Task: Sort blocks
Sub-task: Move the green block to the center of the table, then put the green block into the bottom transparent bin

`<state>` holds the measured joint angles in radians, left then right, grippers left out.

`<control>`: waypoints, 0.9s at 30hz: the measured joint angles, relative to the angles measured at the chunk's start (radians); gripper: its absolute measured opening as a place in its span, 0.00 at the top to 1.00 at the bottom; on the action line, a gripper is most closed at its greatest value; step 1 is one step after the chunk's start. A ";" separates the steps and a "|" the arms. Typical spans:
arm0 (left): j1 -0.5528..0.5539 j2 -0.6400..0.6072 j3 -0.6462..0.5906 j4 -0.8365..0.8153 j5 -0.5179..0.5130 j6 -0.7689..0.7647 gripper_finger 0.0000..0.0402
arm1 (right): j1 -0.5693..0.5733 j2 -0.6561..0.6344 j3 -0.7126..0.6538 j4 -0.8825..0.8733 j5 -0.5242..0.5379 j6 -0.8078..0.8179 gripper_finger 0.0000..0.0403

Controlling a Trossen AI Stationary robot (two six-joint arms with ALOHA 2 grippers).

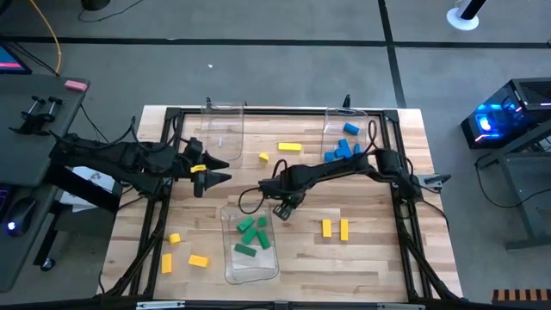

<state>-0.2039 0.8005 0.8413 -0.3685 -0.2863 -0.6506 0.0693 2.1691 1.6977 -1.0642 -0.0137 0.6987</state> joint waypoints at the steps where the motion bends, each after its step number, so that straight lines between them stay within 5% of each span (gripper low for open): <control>1: 0.000 0.000 0.000 -0.008 0.000 0.000 0.38 | -0.006 -0.016 0.000 -0.025 0.008 -0.021 1.00; 8: 0.000 0.000 0.000 -0.028 0.000 0.000 0.38 | -0.060 -0.097 0.001 -0.099 0.001 -0.296 1.00; 14: 0.000 0.000 0.000 -0.029 0.000 -0.003 0.38 | -0.071 -0.129 0.005 -0.094 -0.233 -0.991 1.00; 17: 0.000 0.000 0.000 -0.028 -0.001 -0.012 0.38 | -0.068 -0.120 0.004 -0.107 -0.200 -1.249 1.00; 22: 0.000 0.000 0.000 -0.028 -0.007 -0.029 0.38 | -0.069 -0.110 0.004 -0.033 -0.048 -1.298 0.99; 27: 0.000 0.000 0.000 -0.023 -0.011 -0.029 0.38 | -0.067 -0.089 0.006 -0.046 -0.039 -1.283 0.86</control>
<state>-0.2039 0.8003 0.8413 -0.3912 -0.2976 -0.6797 0.0025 2.0800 1.7039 -1.1098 -0.0529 -0.5842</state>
